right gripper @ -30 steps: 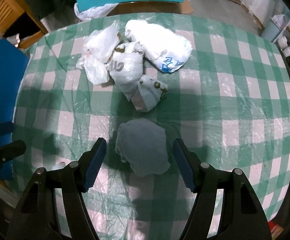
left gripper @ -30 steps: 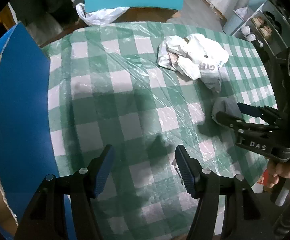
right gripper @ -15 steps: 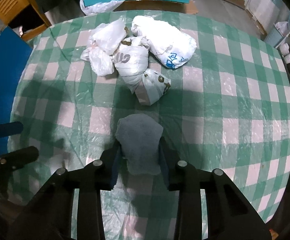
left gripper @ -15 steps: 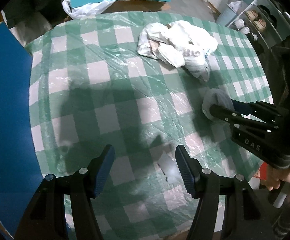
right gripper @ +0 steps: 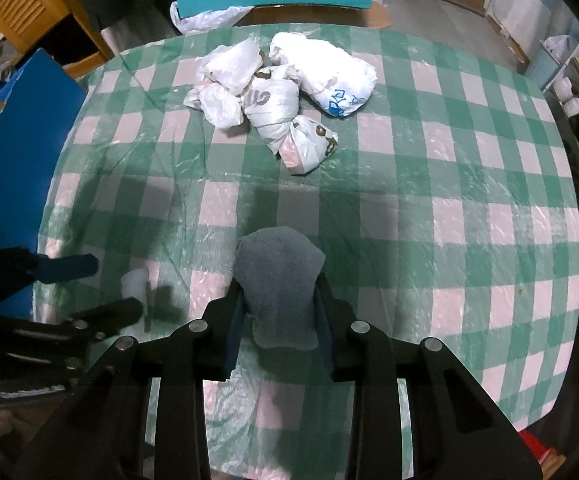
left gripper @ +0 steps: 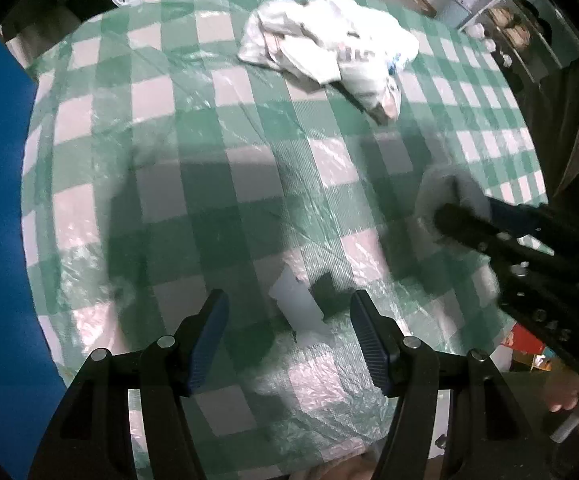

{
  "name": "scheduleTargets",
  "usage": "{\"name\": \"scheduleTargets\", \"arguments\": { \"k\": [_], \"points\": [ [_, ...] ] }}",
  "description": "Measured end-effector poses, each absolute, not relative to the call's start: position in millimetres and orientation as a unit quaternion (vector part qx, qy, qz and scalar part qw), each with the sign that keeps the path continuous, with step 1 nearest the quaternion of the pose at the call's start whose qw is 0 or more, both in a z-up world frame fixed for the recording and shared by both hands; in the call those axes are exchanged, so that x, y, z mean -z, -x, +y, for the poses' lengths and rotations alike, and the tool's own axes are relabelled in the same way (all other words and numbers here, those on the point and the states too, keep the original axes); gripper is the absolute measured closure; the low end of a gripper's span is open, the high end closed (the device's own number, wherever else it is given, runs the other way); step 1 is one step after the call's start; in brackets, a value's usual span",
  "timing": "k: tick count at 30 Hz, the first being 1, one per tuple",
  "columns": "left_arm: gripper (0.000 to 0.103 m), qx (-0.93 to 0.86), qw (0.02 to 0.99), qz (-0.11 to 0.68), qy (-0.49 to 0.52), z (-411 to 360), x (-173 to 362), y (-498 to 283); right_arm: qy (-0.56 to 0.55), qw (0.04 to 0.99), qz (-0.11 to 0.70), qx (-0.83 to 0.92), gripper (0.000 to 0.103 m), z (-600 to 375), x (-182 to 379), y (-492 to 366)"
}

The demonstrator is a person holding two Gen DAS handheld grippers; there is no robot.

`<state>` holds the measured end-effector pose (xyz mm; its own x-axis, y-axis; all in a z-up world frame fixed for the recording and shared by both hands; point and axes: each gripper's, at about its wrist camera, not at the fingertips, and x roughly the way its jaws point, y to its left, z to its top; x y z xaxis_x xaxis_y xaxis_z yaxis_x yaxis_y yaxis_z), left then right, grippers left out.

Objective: Organize soft objects
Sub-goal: 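Grasp the grey fuzzy sock with the right tool while the left tool grasps the white piece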

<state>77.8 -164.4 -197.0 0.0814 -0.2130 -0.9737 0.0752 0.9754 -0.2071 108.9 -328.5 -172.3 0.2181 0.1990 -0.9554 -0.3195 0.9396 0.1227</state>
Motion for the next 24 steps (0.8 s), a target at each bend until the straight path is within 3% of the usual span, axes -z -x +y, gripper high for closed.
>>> {"name": "scheduleTargets", "arguments": {
  "k": [6,10,14,18,24],
  "points": [
    [0.039,0.088,0.731,0.675,0.056,-168,204,-76,0.045,0.784,0.596,-0.168,0.073,-331,166,-107],
    [0.057,0.081,0.735,0.672,0.044,-171,204,-76,0.044,0.786,0.592,-0.171,0.073,-332,162,-105],
    [0.061,0.076,0.739,0.669,0.031,-173,204,-75,0.042,0.788,0.591,-0.169,0.072,-336,160,-103],
    [0.079,0.087,0.739,0.667,0.032,-177,205,-73,0.040,0.789,0.589,-0.168,0.072,-337,158,-103],
    [0.086,0.099,0.741,0.663,0.033,-179,204,-68,0.043,0.790,0.588,-0.171,0.072,-335,156,-101]
  ]
}}
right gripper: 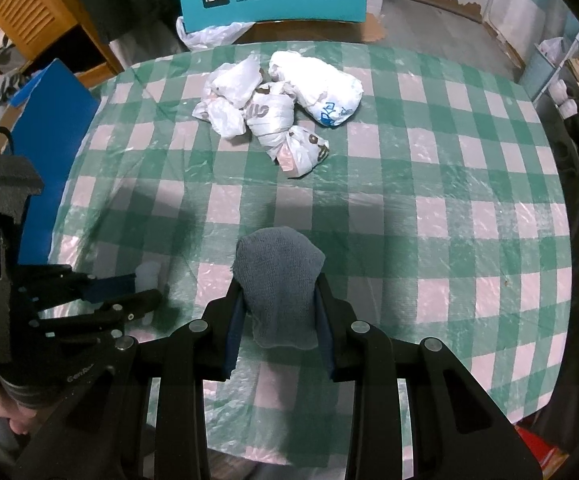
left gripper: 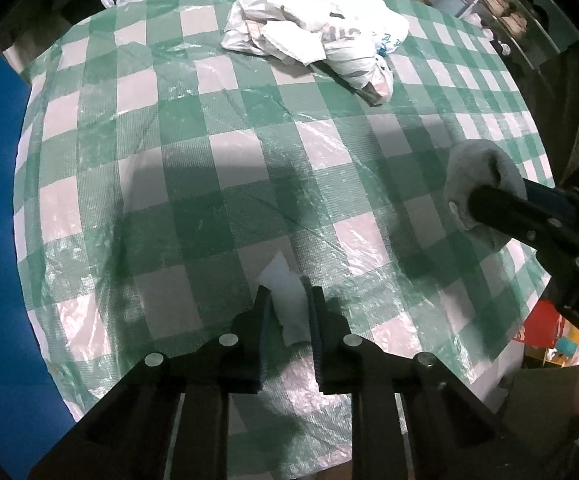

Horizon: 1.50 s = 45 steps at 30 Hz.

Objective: Organize soft objects
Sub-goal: 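Grasp the grey fuzzy sock with the right tool while the left tool grasps the white piece, then carry the grey sock with the right tool while the left tool carries the white piece to the box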

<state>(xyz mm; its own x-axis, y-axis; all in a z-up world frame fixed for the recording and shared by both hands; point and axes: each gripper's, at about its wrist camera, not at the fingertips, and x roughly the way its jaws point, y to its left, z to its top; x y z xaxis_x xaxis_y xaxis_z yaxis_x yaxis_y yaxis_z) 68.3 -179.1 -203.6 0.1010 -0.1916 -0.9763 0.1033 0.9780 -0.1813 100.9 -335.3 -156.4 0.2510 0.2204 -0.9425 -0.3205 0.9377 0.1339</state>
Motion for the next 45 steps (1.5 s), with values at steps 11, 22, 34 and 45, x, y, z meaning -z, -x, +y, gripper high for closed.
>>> {"name": "scheduleTargets", "arguments": {
  "k": [11,22,34,45],
  "points": [
    [0.087,0.103,0.752,0.650,0.035,-165,187,-72,0.045,0.794,0.578,-0.181,0.072,-329,147,-96],
    [0.088,0.108,0.784,0.611,0.006,-161,152,-71,0.055,0.803,0.560,-0.197,0.072,-318,125,-86],
    [0.087,0.101,0.820,0.563,-0.024,-155,114,-63,0.065,0.817,0.534,-0.209,0.072,-307,99,-78],
    [0.087,0.089,0.842,0.531,-0.039,-142,89,-53,0.071,0.829,0.506,-0.229,0.072,-289,70,-70]
  ]
}}
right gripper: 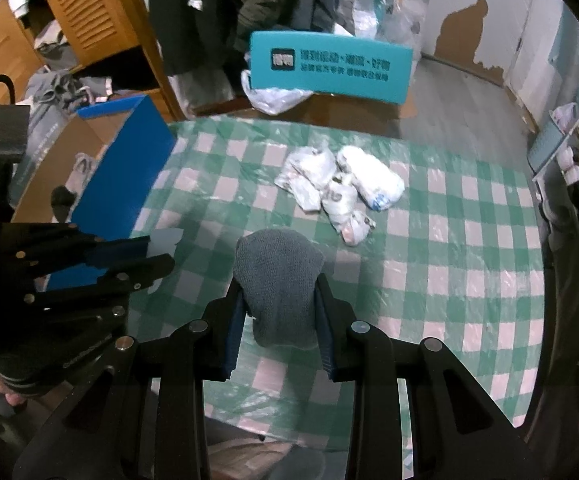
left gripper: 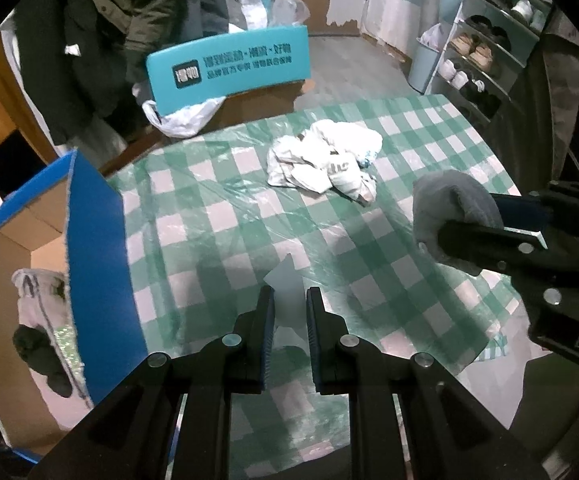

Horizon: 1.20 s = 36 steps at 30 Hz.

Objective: Organize soft objects
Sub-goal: 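Carry the grey sock with the right tool while the left tool carries the white piece to the box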

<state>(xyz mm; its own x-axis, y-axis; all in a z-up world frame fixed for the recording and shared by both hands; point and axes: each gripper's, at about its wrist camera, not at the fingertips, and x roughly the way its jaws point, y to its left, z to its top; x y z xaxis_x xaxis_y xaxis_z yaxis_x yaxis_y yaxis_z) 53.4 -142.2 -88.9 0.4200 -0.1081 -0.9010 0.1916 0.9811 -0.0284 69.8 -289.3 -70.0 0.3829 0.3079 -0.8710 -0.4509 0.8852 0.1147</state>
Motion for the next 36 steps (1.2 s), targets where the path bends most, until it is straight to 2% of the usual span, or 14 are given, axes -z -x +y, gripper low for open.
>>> {"name": "scheduleTargets", "arguments": {
  "k": [17,36],
  "points": [
    [0.087,0.081,0.861,0.502,-0.022,-107,59,-37,0.080,0.836,0.471,-0.270,0.072,-248,32,-57],
    [0.087,0.033,0.874,0.484,0.024,-30,45,-22,0.110,0.822,0.466,-0.309,0.072,-173,24,-58]
  ]
}}
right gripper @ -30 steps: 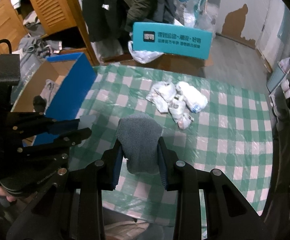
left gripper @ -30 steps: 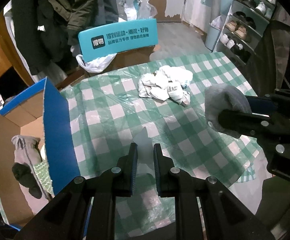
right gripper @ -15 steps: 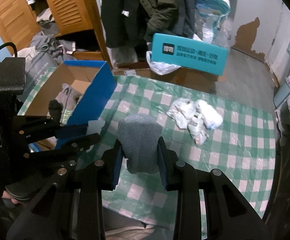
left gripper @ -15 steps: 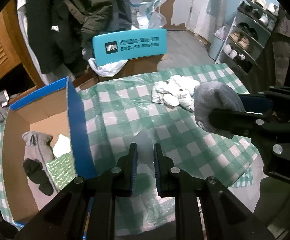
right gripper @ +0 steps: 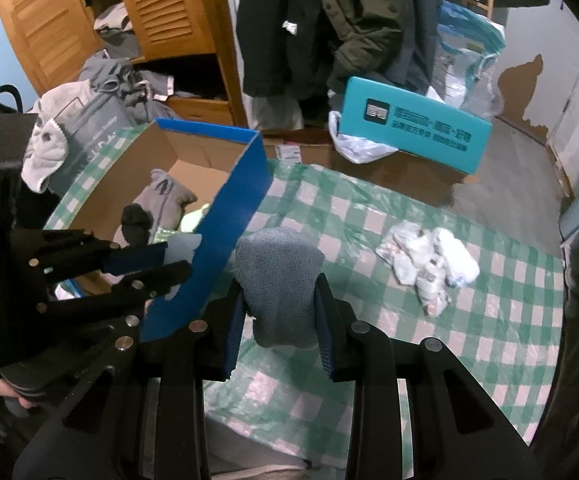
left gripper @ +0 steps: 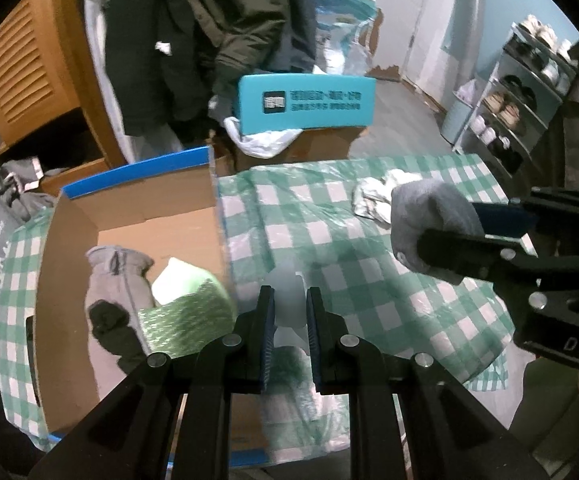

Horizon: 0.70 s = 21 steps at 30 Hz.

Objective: Organize soft objects
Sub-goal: 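Carry the grey sock with the right tool while the left tool carries the white piece to the box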

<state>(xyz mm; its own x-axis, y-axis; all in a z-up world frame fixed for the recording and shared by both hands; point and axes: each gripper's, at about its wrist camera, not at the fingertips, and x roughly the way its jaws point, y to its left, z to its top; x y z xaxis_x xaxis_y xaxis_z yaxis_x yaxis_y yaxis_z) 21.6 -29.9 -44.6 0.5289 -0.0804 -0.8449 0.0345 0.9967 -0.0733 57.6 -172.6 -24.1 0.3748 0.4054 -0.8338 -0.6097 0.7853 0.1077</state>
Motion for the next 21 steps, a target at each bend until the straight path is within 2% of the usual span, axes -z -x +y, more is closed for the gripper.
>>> {"name": "scheduleTargets", "arguments": {
  "k": [21],
  "points": [
    [0.087,-0.020,0.875,0.478,0.067,53,48,-8,0.132,0.800,0.469,-0.349,0.072,-88,28,-62]
  ]
}}
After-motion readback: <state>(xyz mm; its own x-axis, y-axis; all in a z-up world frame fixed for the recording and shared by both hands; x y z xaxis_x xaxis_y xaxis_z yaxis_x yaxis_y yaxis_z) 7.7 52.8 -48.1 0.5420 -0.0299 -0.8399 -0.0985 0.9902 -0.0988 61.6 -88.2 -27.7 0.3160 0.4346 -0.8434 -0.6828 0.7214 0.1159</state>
